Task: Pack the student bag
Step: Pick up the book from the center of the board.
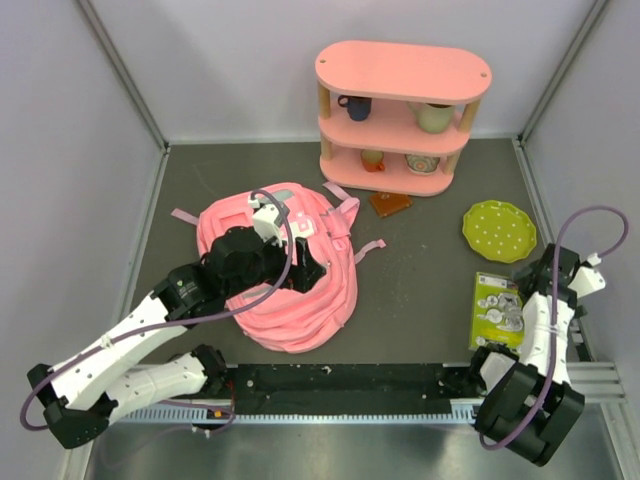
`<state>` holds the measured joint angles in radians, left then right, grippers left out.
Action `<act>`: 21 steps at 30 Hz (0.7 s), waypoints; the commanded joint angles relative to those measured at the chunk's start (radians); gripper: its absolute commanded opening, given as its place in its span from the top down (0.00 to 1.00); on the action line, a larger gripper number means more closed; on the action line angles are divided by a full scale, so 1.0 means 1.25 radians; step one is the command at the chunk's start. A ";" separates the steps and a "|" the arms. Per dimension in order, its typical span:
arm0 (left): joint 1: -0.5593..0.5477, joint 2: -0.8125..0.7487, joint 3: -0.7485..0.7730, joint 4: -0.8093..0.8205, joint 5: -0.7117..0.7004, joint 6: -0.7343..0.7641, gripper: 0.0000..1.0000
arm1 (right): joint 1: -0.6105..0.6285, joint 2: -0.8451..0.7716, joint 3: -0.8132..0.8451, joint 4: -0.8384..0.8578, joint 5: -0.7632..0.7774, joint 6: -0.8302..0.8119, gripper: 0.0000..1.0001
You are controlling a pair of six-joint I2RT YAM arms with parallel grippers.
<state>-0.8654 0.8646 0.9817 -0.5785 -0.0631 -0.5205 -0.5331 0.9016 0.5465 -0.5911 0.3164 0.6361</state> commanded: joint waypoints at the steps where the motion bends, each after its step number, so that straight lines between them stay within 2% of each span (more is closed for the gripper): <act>1: 0.000 0.004 0.007 0.058 0.032 0.003 0.02 | -0.007 0.009 -0.027 0.065 0.001 0.010 0.01; 7: 0.001 -0.006 -0.005 0.063 0.043 -0.007 0.02 | -0.007 0.003 -0.074 0.083 -0.093 0.041 0.01; 10: 0.001 -0.009 -0.018 0.077 0.043 -0.012 0.02 | -0.002 -0.077 -0.122 0.079 -0.214 0.091 0.01; 16: 0.000 0.046 -0.021 0.109 0.087 -0.044 0.02 | 0.086 -0.247 -0.177 0.012 -0.287 0.209 0.01; 21: -0.007 0.099 -0.043 0.193 0.128 -0.072 0.02 | 0.175 -0.283 -0.189 0.003 -0.313 0.267 0.01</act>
<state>-0.8661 0.9504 0.9478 -0.4694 0.0410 -0.5732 -0.3847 0.5613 0.3183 -0.5594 0.0097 0.8761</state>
